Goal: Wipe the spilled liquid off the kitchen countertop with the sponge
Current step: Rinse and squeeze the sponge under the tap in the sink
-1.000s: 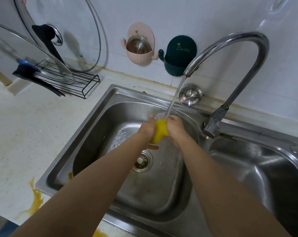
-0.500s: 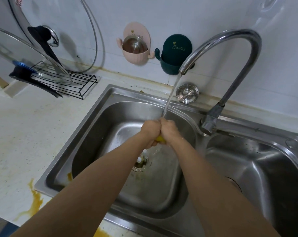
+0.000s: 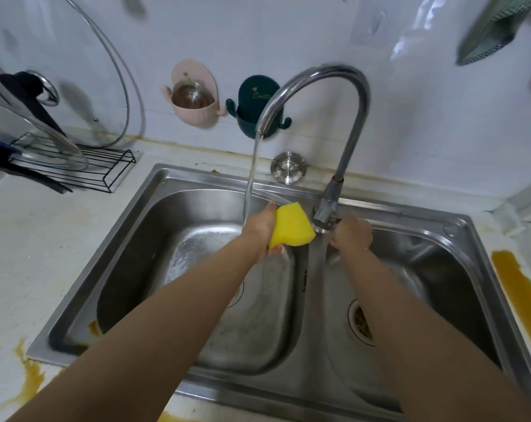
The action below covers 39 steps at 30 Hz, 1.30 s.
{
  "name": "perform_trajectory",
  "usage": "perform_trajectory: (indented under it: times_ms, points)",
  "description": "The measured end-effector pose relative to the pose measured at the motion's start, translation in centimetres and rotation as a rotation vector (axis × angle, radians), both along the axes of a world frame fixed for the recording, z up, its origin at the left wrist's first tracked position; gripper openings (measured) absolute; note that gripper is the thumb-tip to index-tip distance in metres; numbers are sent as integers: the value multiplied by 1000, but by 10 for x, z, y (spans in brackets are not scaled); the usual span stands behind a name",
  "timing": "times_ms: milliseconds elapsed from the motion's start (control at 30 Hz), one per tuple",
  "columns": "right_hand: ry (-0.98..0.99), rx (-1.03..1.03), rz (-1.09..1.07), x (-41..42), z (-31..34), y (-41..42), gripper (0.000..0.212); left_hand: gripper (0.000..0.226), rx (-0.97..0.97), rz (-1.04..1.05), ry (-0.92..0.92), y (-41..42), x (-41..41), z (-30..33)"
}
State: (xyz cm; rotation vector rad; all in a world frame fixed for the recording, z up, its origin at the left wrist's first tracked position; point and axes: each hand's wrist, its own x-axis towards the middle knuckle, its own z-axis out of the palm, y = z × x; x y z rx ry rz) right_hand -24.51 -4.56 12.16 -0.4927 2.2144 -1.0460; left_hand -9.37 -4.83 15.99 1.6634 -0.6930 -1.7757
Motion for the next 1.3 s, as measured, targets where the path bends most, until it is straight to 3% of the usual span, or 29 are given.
perform_trajectory:
  times_ms: [67, 167, 300, 467, 500, 567, 600, 667, 733, 833, 900, 1000, 1133, 1300]
  points:
    - [70, 85, 131, -8, 0, -3, 33, 46, 12, -5, -14, 0, -4, 0]
    - [179, 174, 191, -18, 11, -9, 31, 30, 20, -12, -23, 1, -7, 6]
    - [193, 116, 201, -36, -2, -34, 33, 29, 9, -15, -54, 0, -5, 8]
    - [-104, -29, 130, -32, -12, -33, 6, 42, -13, -5, -110, 0, -1, 6]
    - [-153, -40, 118, -22, -6, -24, 13, 45, -26, -12, -121, 1, -1, 5]
    - [-302, 12, 86, 3, 7, -7, 60, 46, -78, -45, -174, 5, -2, 1]
    - [-395, 75, 132, 17, 14, 3, 72, 44, -133, -91, -229, 7, -3, -2]
    - [-576, 194, 329, 44, 26, 18, 61, 32, -292, -225, -391, 12, -2, -6]
    - [-691, 160, 396, 63, 29, 23, 40, 25, -420, -292, -502, 18, 1, -5]
    - [-486, -72, 361, 79, 21, 14, 13, 34, -390, -205, -449, 18, 9, -8]
    - [-371, -124, 345, 88, 22, 9, 15, 45, -207, -132, -338, 21, 12, -6]
    - [-351, -128, 408, 97, 24, 6, 24, 52, 118, -58, -67, 25, 14, -7]
    - [-339, -93, 463, 110, 10, 13, 37, 44, 146, -79, -123, 24, 19, -14]
    - [-164, -50, 505, 118, -10, 17, 34, 34, 114, -140, -187, 25, 28, -35]
